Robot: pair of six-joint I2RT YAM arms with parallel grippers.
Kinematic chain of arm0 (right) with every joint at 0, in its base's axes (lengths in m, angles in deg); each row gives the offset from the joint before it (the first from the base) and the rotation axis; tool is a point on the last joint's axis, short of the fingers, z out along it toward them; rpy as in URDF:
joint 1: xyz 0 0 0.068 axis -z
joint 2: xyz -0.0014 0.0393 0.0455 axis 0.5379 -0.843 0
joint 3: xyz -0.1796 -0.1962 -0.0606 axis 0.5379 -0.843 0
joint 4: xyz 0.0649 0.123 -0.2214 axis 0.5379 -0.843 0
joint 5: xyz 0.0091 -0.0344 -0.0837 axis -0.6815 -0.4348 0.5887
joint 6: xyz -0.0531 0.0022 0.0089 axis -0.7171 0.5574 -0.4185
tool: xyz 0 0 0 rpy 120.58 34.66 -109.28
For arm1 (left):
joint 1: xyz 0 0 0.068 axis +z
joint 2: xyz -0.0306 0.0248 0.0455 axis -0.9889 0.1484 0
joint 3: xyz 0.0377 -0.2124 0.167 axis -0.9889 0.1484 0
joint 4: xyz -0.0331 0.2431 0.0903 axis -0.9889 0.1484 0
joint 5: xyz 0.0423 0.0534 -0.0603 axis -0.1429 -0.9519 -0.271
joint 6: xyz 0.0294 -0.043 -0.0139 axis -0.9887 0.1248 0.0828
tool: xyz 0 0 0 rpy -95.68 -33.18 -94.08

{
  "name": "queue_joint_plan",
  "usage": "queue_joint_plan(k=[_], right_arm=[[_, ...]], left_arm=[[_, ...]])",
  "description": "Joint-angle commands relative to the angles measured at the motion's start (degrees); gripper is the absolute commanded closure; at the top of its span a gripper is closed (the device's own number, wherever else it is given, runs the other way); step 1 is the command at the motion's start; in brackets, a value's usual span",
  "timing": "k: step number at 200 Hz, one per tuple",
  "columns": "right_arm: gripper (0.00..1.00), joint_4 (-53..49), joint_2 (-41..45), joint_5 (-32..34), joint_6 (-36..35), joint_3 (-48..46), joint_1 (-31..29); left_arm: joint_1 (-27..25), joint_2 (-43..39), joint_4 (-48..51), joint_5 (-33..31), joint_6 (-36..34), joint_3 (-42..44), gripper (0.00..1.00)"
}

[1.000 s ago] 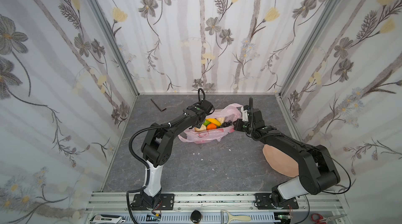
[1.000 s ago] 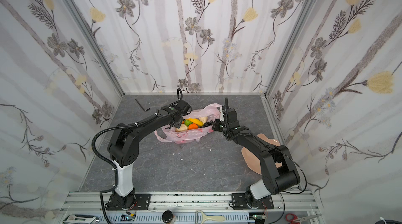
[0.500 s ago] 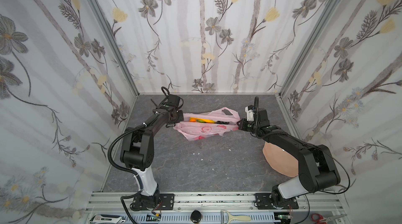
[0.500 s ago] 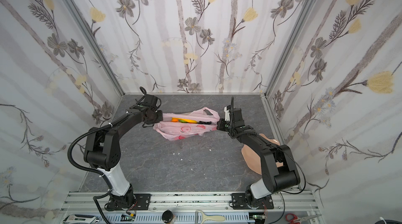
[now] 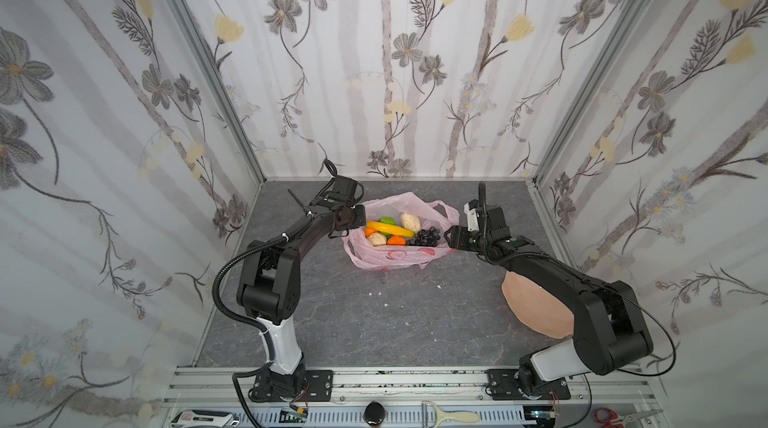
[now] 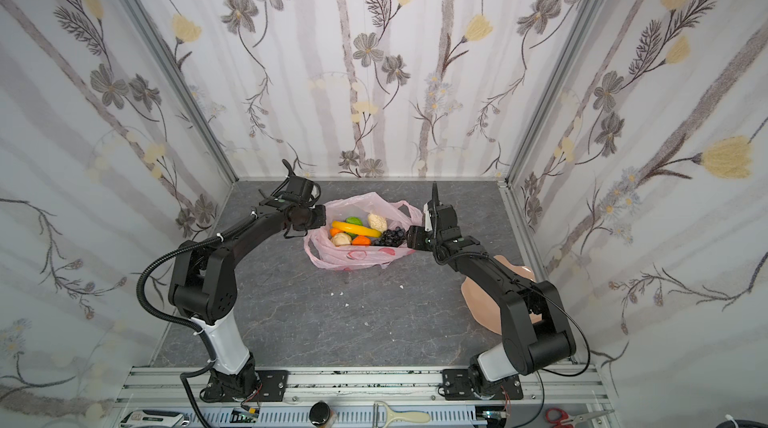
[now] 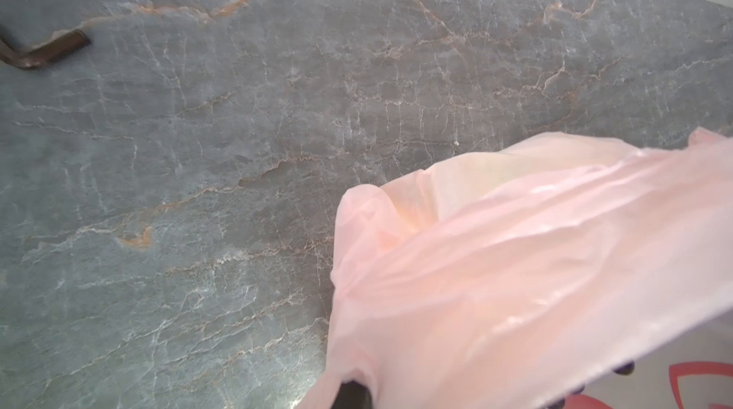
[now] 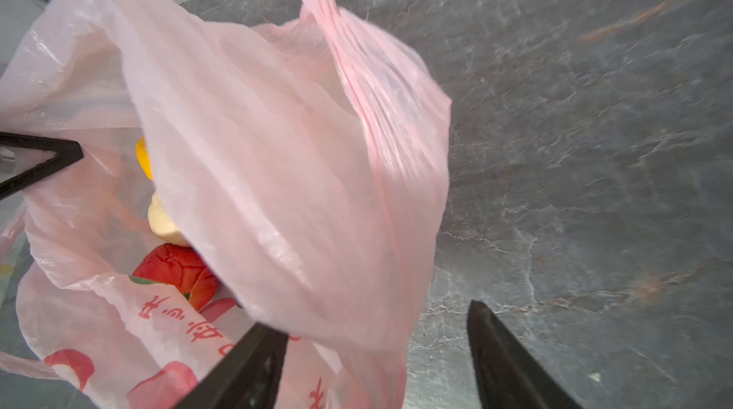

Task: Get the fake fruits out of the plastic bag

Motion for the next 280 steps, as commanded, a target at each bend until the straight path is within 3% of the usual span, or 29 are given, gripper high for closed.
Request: queue_joint_plan(k=[1,26,62,86,97,115,152,168,199,241,280], right_arm=[[0.16,-7.2,3.5,11.7,-8.1,3.7,-3.2],[0.10,-13.6,2.2,18.1,-14.0,11.2,-7.9],[0.10,-14.1,-8.6,14.5,-19.6,20.5,-9.2],[0.15,-15.5,-16.7,12.8,-20.4,27.2,-8.6],[0.27,-17.0,-20.6,13.6,-19.4,30.9,-7.7],[0.54,-20.1,-24.7,10.7,-17.0,34.9,-5.6],[0.78,-16.5,-22.1,3.6,-13.8,29.8,-5.3],[0.85,-13.3,-19.2,0.7,-10.5,25.8,-5.2],[0.94,-7.4,-13.9,-2.6,-4.9,19.1,-6.6],[0.99,-5.6,-10.6,-2.7,-1.0,14.2,-7.7],[1.00,-2.1,-8.3,-6.1,1.9,10.7,-8.4]], left_arm=[[-0.9,1.6,1.3,-3.7,-2.1,-2.9,1.00],[-1.8,2.9,2.5,-5.8,-2.6,-5.2,1.00],[-2.6,4.4,4.2,-7.0,-2.2,-8.5,0.95],[-3.1,7.0,5.2,-6.4,-2.4,-12.8,0.92],[-3.5,8.2,6.0,-6.9,-2.5,-15.1,0.87],[-4.4,8.6,6.3,-9.6,-2.6,-17.4,0.67],[-6.2,2.6,7.5,-20.5,1.5,-18.2,0.28],[-7.8,-2.3,8.3,-26.3,7.4,-15.4,0.15],[-13.2,-11.4,8.1,-34.2,15.7,-7.3,0.09],[-16.4,-14.6,6.2,-31.7,24.6,5.2,0.05],[-17.7,-19.0,-8.8,-27.2,29.2,20.0,0.06]])
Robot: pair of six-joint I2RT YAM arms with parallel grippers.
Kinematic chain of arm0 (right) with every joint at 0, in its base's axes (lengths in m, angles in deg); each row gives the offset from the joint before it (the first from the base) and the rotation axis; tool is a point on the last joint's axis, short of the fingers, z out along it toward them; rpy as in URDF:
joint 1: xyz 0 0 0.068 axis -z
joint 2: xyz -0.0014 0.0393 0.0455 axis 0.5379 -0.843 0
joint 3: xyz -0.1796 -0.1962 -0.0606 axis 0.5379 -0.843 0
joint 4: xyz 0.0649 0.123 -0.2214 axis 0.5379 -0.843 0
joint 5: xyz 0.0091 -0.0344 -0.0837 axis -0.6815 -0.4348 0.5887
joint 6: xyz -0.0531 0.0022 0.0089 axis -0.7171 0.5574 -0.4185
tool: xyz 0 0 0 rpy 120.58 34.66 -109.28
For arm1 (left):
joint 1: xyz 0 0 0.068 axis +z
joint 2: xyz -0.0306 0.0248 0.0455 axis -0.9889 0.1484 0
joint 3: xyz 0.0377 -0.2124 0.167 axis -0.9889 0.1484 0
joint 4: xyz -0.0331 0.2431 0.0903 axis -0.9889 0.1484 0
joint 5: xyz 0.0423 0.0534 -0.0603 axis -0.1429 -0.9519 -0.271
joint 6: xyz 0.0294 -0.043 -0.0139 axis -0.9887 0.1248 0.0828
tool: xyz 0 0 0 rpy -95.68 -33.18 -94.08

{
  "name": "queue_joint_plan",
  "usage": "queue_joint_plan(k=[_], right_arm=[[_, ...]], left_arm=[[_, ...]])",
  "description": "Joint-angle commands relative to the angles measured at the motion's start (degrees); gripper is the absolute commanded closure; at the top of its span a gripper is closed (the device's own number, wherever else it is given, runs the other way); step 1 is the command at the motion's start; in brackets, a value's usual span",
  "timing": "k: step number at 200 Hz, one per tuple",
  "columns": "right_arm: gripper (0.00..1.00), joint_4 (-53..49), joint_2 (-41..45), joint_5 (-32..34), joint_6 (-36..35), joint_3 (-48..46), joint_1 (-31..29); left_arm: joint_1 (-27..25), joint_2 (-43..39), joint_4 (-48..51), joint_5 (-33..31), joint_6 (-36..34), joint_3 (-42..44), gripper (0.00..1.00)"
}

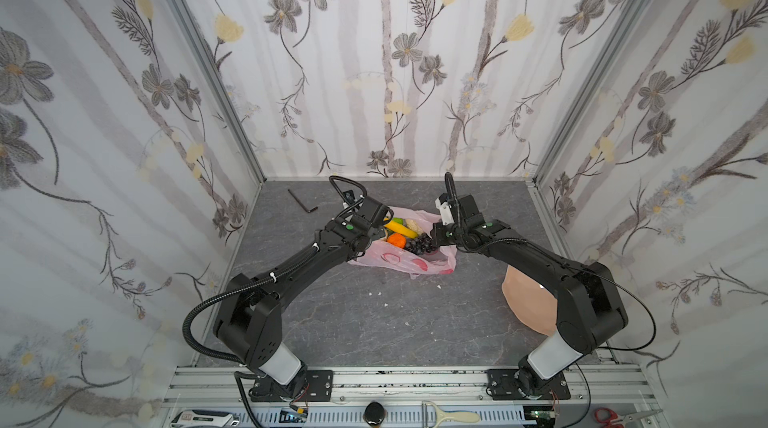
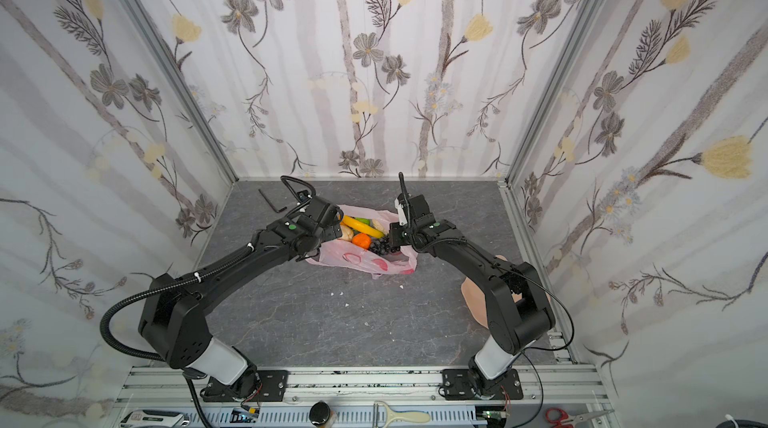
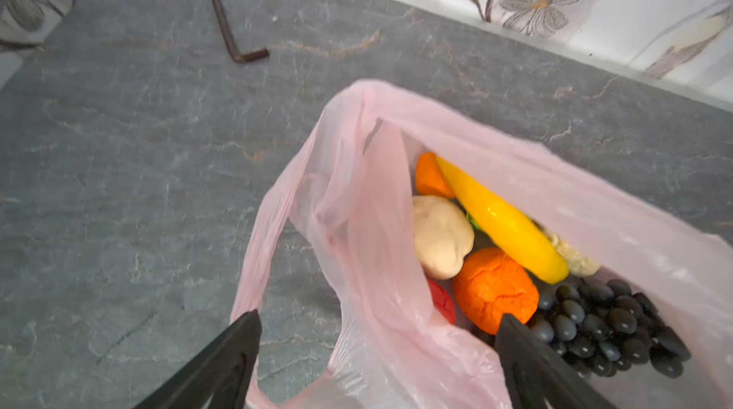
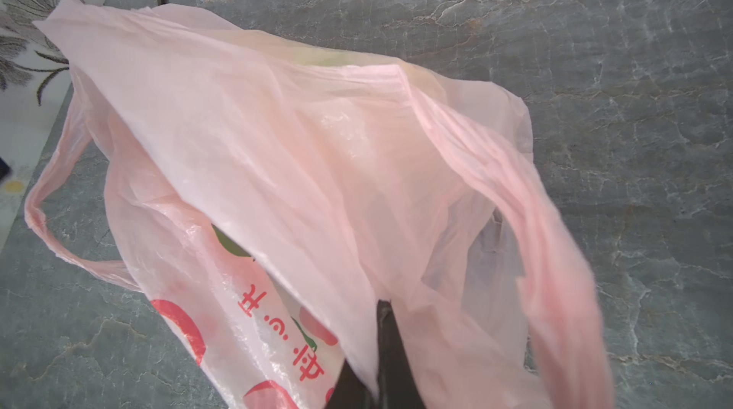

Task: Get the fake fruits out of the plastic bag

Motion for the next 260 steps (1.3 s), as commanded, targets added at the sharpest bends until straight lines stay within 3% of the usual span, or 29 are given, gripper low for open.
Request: queue_joint_plan(k=[1,27,54,67,117,156,207,235,260], right_arm=[[1.00,5.0,1.3,-3.5,2.9,-1.1,-0.7],[1.00,4.1,1.1,-3.6,1.1,0.0,-2.9],[1.00,3.2,1.7,-2.8,1.0,-0.1,-2.9],[1.00,3.4,1.7,-4.5,0.9,0.0,-2.9],[1.00,9.8,1.8,-17.9,3.6,-3.1,1.4],[1.00,27.1,1.6,-30.9,17.3,-11.4,11.1],[1.00,38.7,-2.4,-33.5,27.5,-15.4,17.1],[1.00,44.6,-5.9,-33.3,32.9,-15.7,18.6],[1.00,43.9,-8.7,-30.7,33.2,-12.8,16.9]], left_arm=[[-0.2,-1.0,-11.3,2.5,5.1,4.9,0.06],[-0.1,3.1,-12.3,5.8,4.4,4.7,0.08],[0.5,3.2,-14.8,3.2,7.3,9.7,0.10],[1.7,3.8,-17.8,5.9,6.6,11.5,0.15],[6.1,1.2,-26.7,11.1,2.5,17.6,0.59],[13.6,-8.3,-34.9,14.5,2.2,30.0,1.00],[21.2,-15.8,-42.2,21.9,2.2,41.0,1.00],[21.5,-14.4,-44.5,25.5,1.5,42.3,1.00],[19.9,-11.8,-44.7,26.8,-0.3,41.3,1.00]])
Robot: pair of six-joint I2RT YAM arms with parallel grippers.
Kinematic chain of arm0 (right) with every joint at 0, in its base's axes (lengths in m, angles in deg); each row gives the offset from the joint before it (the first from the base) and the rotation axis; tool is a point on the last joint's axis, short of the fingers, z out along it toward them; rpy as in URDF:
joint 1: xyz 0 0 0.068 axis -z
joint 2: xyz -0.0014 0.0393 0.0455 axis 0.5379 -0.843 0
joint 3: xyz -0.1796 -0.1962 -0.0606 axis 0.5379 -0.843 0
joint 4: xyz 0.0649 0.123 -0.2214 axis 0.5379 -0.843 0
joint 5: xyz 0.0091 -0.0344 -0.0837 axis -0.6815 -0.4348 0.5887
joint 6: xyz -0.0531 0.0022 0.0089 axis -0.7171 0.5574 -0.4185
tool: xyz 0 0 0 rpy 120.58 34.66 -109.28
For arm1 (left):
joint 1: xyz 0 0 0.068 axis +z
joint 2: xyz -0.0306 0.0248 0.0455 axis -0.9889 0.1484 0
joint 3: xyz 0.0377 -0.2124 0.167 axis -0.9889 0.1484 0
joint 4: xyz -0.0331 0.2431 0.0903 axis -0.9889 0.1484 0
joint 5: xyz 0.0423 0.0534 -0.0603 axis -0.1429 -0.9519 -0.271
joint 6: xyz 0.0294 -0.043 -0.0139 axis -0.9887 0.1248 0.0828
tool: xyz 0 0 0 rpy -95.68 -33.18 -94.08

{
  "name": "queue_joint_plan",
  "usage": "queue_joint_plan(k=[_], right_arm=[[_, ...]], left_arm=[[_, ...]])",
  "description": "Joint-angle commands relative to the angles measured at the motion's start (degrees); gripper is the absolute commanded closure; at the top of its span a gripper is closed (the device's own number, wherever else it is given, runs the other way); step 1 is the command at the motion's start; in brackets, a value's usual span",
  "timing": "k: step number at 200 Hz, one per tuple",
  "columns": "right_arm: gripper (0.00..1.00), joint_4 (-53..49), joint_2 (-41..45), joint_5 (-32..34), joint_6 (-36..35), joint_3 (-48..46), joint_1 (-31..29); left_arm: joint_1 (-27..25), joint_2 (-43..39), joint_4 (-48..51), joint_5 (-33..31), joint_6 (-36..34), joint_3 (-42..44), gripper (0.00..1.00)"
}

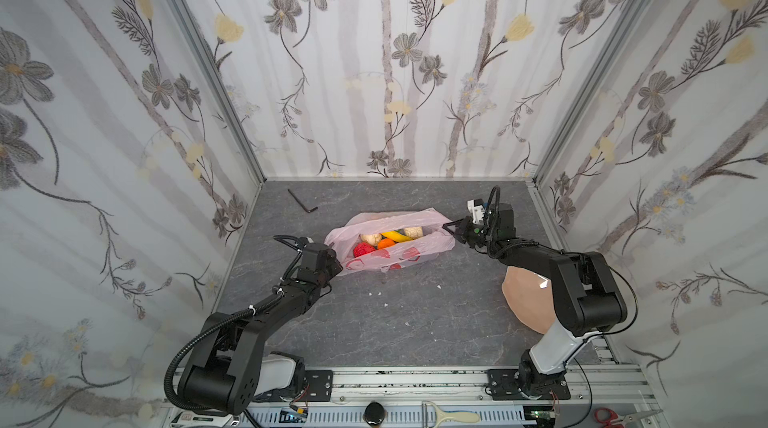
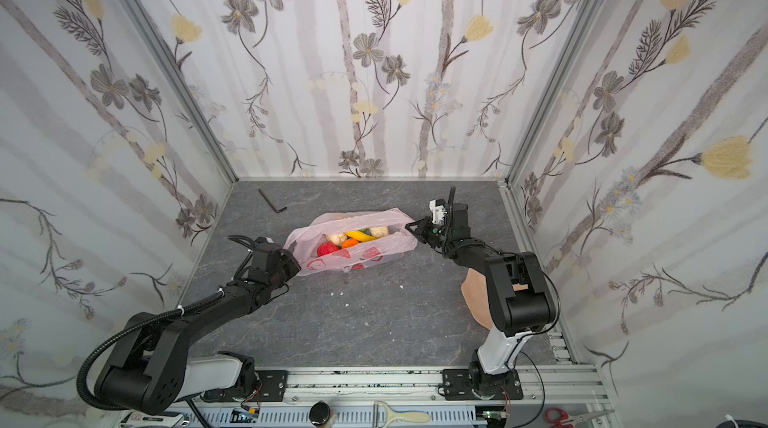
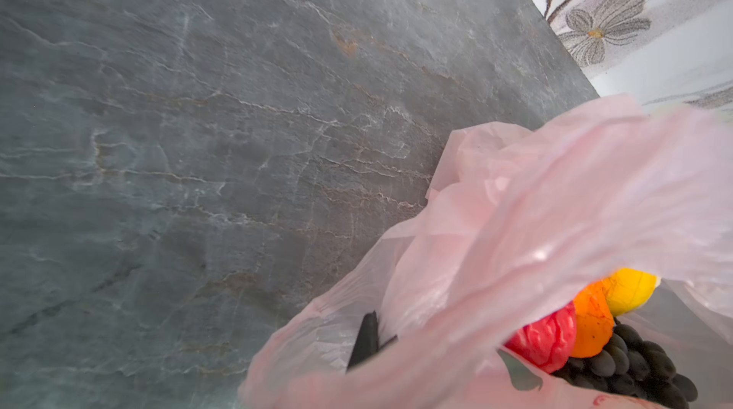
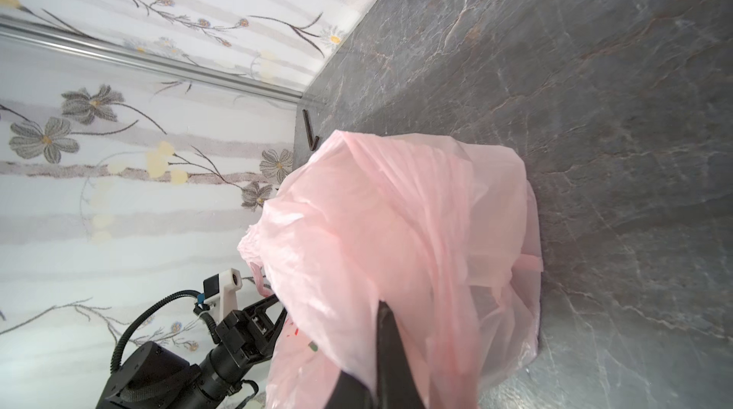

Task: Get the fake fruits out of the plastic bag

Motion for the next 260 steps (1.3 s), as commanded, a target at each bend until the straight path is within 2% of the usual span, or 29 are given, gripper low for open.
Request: queue_joint_plan(k=[1,32,37,47,75,94,116,141,160,172,208,230,248,260], right_arm=[[1.00,5.2,-2.2,1.4,3.3,2.6,-1.5],[1.00,-2.2,-4.4,4.9,-1.4,8.5,-5.1],[0.97,-3.9,-4.5,5.8,-2.5,9.5,-5.5],[0.90,-6.7,-4.3,7.7,-4.2,10.6,-5.9],[0.49,-16.8,-1.0,16.2,-9.8,12.1,-6.1],[0.32,-23.5,2.3,22.3,-13.4,12.3,-6.8],[0.21,-28.5,6.6,29.9,-15.8,10.7,-9.4],[0.15,-30.2,9.7,34.8,-15.6,7.7,-14.7],[0.15,-31.2,10.1,37.5,-14.8,5.8,-17.1],[0.18,-30.4,10.2,37.3,-14.3,4.2,-17.5],[0.51,-28.5,10.2,36.9,-15.5,0.4,-17.4],[0.67,-26.7,8.8,37.0,-15.7,-2.3,-17.0],[0.75,-24.8,8.2,36.4,-15.3,-4.3,-17.0],[0.78,-23.1,8.5,36.3,-14.9,-5.6,-17.0]], left_arm=[[-1.4,1.6,-2.7,2.7,-2.0,-0.8,1.00],[-6.7,4.7,-2.0,4.3,-6.0,-4.9,1.00],[-7.7,5.3,-1.7,3.9,-6.3,-5.5,1.00],[-9.7,6.4,-1.1,3.1,-7.0,-6.6,1.00],[-12.8,8.5,-0.4,1.5,-7.4,-8.1,1.00],[-13.7,8.9,-0.3,1.0,-7.4,-8.1,1.00],[-14.6,9.4,0.2,0.4,-7.7,-8.2,1.00],[-15.3,9.8,0.5,-0.3,-7.6,-8.1,1.00],[-15.7,9.7,0.7,-0.6,-7.3,-8.1,1.00],[-15.9,9.6,0.9,-0.7,-7.2,-8.1,0.99],[-15.9,9.5,2.2,-2.5,-5.7,-8.0,0.95],[-15.2,8.5,2.2,-4.5,-3.1,-6.3,0.93],[-14.7,6.9,2.1,-4.9,-2.2,-5.0,0.87],[-14.7,5.5,2.3,-4.8,-2.2,-4.5,0.76]])
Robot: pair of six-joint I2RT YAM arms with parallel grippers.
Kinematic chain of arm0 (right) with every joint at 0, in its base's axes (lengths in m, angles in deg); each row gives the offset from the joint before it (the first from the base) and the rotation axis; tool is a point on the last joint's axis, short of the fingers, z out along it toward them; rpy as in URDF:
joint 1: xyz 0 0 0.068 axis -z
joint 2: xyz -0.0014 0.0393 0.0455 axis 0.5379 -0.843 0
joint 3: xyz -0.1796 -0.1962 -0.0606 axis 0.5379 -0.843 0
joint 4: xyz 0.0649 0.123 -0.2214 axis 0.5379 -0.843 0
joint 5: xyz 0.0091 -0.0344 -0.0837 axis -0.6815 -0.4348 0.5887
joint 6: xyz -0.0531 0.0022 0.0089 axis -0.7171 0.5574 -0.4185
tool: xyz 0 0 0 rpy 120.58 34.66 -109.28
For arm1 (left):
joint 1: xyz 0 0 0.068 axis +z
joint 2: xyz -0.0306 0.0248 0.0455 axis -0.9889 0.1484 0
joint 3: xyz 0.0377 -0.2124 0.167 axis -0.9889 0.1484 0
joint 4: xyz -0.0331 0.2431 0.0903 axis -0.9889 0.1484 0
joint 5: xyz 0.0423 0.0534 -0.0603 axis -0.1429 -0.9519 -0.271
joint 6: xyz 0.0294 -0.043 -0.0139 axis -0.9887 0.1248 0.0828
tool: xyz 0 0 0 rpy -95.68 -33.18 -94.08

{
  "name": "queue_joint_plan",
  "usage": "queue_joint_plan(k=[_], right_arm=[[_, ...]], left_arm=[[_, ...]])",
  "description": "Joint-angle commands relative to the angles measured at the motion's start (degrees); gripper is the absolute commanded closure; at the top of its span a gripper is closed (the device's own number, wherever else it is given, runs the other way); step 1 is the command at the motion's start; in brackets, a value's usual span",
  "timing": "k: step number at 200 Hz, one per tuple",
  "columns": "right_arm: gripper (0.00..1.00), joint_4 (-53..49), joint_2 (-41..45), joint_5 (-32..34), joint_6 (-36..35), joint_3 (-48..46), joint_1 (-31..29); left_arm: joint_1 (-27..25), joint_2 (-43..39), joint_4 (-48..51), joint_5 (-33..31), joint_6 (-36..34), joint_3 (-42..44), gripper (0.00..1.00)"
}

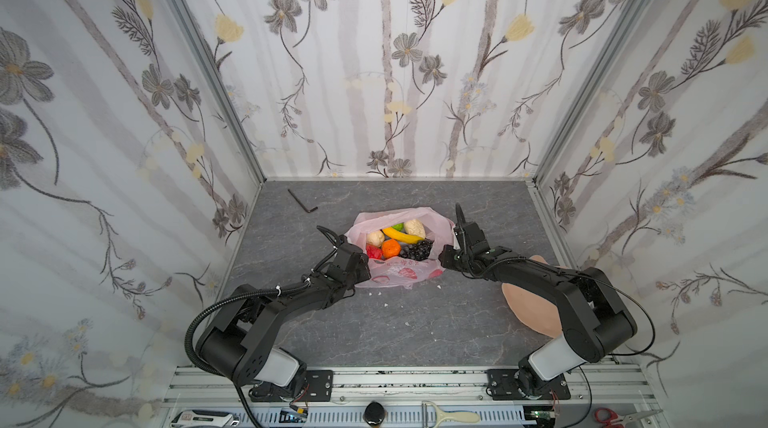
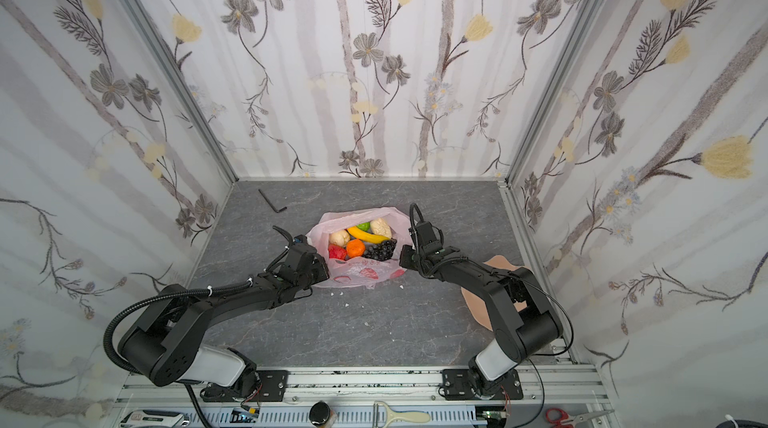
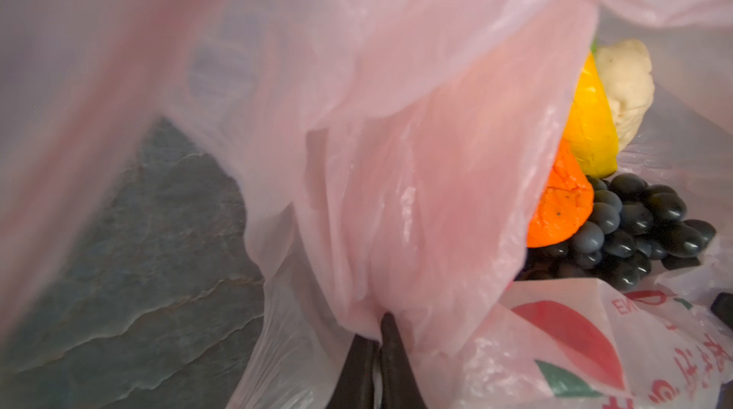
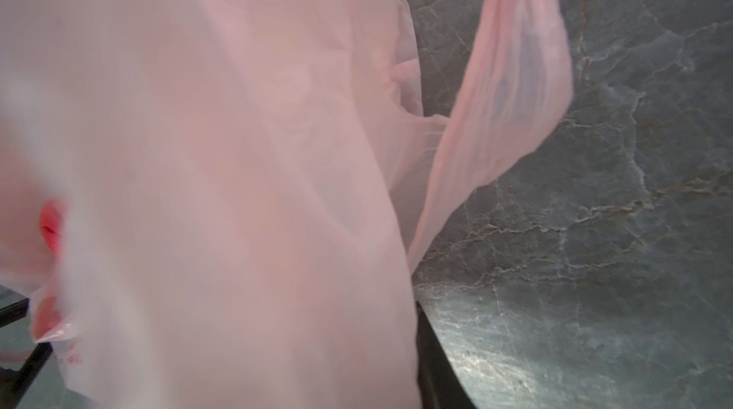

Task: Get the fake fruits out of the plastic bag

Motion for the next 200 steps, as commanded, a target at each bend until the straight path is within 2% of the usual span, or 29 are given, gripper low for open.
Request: queue_joint_plan(k=[1,32,47,70,95,112,140,157,184,200], right_arm=[[0.78,5.0,-0.1,0.4,0.1,-2.1,-0.1],[0.80,6.5,0.4,0.2,0.2,-3.2,-0.2],[0.81,6.8,0.9,0.7,-0.3,-3.5,-0.2],[0.83,7.3,1.4,0.9,-0.6,-3.7,-0.2],[0.84,7.4,1.7,0.9,-0.8,-3.4,-0.4],[0.85,7.6,1.9,0.7,-0.8,-3.3,-0.7],[0.85,8.1,2.0,0.6,-0.9,-3.3,-1.3],[0.85,8.3,2.1,0.3,-0.8,-3.3,-1.3],[0.86,9.3,1.8,-0.8,-0.7,-3.5,-0.4],[0.88,11.2,0.7,-3.5,-0.5,-3.3,1.6]], left_arm=[[0.2,-2.3,0.5,-1.8,2.0,1.0,0.75],[0.2,-7.6,6.8,-1.9,1.5,-1.3,0.41],[0.4,-10.3,12.2,-3.0,0.8,-4.3,0.29],[2.0,-12.6,16.3,-3.0,0.8,-7.5,0.20],[2.6,-11.2,17.7,-0.9,0.8,-10.3,0.18],[2.6,-7.4,17.8,0.0,1.6,-12.3,0.17],[2.1,-0.9,17.7,-0.1,2.2,-15.7,0.17],[2.2,3.1,17.6,0.0,2.7,-16.9,0.24],[2.6,5.7,16.2,0.9,1.7,-16.0,0.48],[3.4,5.3,15.3,1.8,0.7,-14.2,0.69]])
